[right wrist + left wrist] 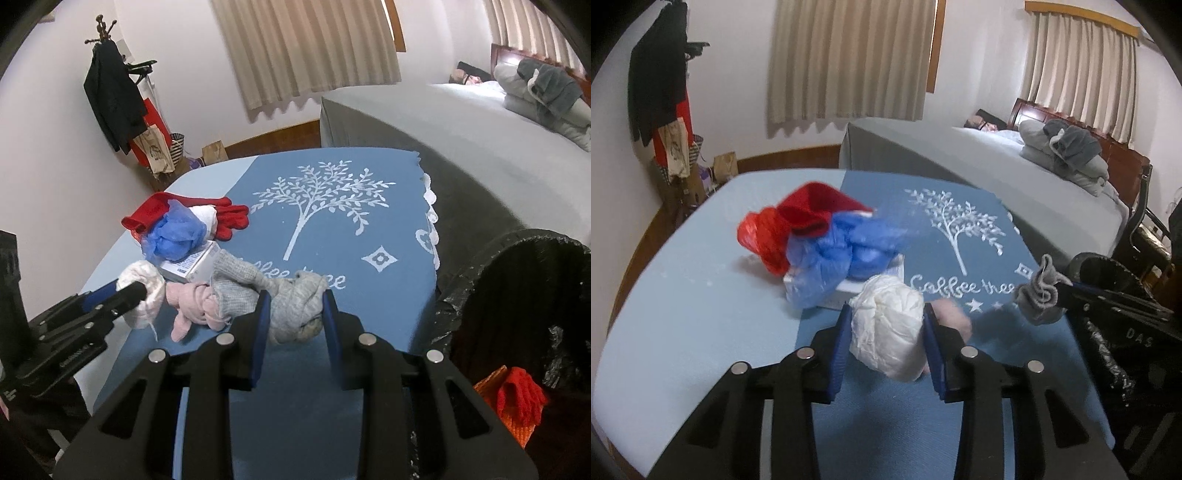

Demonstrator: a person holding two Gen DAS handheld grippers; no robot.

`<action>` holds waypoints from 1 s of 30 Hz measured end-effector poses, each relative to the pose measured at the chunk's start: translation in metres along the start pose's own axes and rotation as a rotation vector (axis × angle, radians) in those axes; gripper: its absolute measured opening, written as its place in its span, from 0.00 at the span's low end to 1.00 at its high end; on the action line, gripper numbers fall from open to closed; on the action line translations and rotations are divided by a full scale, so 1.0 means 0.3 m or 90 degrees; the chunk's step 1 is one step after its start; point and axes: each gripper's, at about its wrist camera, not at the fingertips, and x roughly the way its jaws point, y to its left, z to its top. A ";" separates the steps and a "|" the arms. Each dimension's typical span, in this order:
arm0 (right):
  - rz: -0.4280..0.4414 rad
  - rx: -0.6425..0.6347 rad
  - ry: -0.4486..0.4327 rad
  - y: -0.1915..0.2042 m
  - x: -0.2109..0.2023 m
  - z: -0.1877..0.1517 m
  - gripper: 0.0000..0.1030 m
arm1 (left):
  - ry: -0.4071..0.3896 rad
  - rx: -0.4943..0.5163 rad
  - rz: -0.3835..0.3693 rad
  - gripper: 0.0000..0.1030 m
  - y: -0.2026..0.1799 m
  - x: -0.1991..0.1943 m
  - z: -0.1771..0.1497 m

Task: Collect trash
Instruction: 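Grasp the grey sock with the right gripper while the left gripper grasps the white tissue ball, then carry the grey sock and white tissue ball over the bin with both grippers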

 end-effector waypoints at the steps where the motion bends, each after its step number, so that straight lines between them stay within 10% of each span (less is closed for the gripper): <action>1: 0.000 0.000 -0.003 0.000 -0.009 0.000 0.27 | -0.006 0.000 0.002 0.36 -0.002 -0.011 0.001; 30: -0.100 0.060 -0.126 -0.212 -0.431 0.004 0.27 | -0.082 0.091 -0.138 0.36 -0.401 -0.134 0.133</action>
